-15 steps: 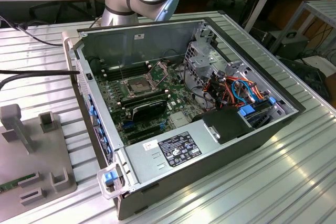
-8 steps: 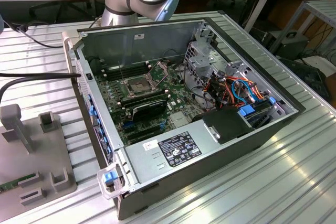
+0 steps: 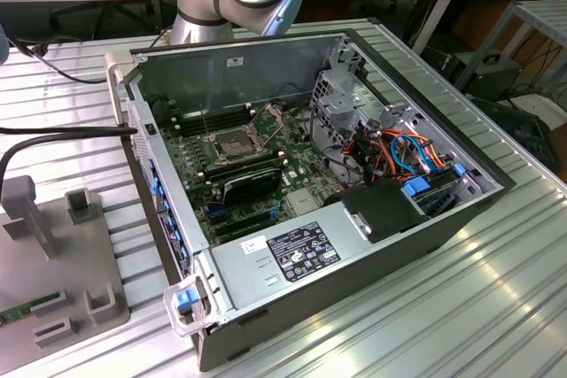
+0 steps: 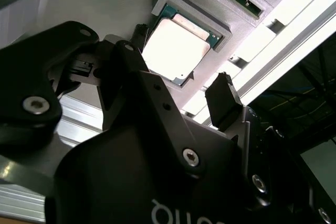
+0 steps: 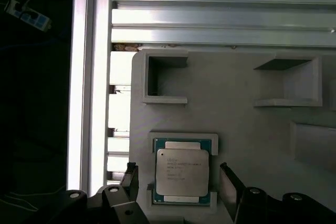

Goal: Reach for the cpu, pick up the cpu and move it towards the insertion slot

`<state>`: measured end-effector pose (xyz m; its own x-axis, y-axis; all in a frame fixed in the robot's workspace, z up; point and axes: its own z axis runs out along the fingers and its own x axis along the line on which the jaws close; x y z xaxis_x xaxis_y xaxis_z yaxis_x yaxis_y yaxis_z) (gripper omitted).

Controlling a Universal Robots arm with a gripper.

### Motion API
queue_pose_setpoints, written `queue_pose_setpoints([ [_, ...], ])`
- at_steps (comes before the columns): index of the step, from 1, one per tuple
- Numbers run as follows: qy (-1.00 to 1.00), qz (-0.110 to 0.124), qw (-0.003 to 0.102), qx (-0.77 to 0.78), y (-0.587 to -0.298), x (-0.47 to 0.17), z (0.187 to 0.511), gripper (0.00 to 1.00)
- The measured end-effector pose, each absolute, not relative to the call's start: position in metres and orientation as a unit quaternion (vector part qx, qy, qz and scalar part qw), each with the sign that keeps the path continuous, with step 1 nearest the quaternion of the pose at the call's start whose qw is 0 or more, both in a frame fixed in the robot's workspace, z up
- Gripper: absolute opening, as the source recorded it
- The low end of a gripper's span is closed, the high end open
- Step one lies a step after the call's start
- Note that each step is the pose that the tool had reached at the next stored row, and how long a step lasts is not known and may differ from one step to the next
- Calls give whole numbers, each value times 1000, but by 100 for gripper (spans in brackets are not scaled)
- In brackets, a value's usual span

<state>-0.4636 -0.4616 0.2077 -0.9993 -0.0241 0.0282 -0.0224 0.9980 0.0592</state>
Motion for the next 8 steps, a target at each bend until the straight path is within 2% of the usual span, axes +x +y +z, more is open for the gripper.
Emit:
queue_pose_setpoints([
  [8, -999, -30, 15, 12, -462, -462, 206, 72],
])
